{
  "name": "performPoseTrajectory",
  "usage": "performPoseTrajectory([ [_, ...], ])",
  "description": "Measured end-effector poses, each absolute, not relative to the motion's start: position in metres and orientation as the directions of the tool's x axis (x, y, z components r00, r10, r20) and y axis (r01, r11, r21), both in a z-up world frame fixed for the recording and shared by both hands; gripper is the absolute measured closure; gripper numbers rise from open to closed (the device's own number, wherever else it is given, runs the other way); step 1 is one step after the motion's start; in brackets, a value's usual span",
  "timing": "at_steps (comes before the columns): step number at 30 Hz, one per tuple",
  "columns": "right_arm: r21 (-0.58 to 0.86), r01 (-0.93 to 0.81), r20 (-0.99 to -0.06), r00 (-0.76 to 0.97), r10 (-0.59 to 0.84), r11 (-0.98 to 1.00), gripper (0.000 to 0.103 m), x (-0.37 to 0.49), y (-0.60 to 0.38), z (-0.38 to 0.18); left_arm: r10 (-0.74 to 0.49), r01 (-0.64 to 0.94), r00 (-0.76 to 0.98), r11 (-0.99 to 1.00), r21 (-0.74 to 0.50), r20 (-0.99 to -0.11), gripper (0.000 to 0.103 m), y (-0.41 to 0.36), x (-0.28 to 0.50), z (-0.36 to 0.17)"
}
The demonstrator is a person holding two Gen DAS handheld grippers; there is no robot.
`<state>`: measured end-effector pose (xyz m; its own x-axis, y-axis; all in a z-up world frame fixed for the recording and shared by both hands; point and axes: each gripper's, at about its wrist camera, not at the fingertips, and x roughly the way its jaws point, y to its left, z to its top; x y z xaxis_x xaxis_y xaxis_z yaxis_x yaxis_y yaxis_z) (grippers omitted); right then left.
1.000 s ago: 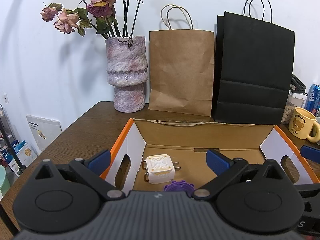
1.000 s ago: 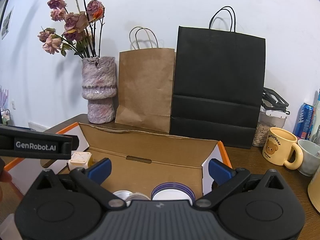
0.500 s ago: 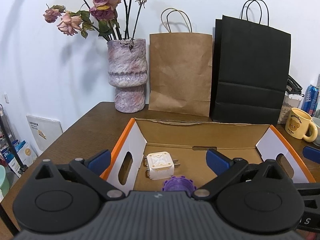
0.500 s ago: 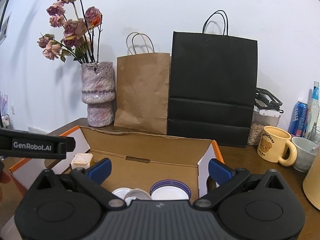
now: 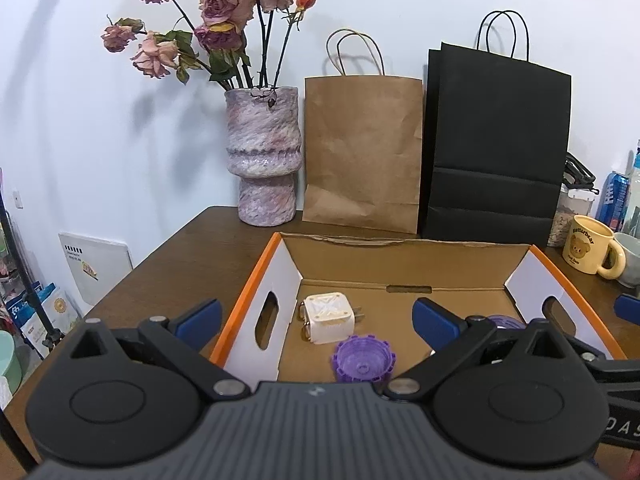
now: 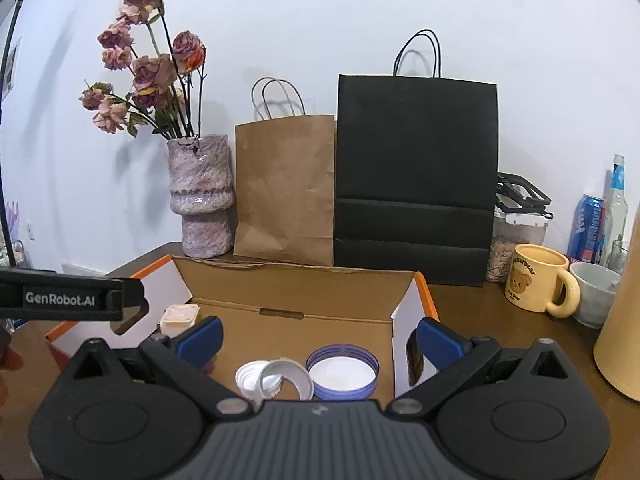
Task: Organize rigid objects
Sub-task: 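Withdraw both tools up from the box, then lower the right tool onto the green spray bottle and grasp it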
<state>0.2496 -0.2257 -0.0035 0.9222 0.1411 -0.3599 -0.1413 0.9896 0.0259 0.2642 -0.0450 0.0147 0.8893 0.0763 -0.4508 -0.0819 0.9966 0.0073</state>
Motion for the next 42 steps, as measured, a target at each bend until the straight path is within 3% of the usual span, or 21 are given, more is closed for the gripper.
performPoseTrajectory([
  [42,0.000,-0.149,-0.448,0.884,0.134,0.989,0.000,0.128,-0.232,-0.023,0.056,-0.060,0.811,0.998,0.012,-0.582,0.000,-0.018,0.152,-0.017],
])
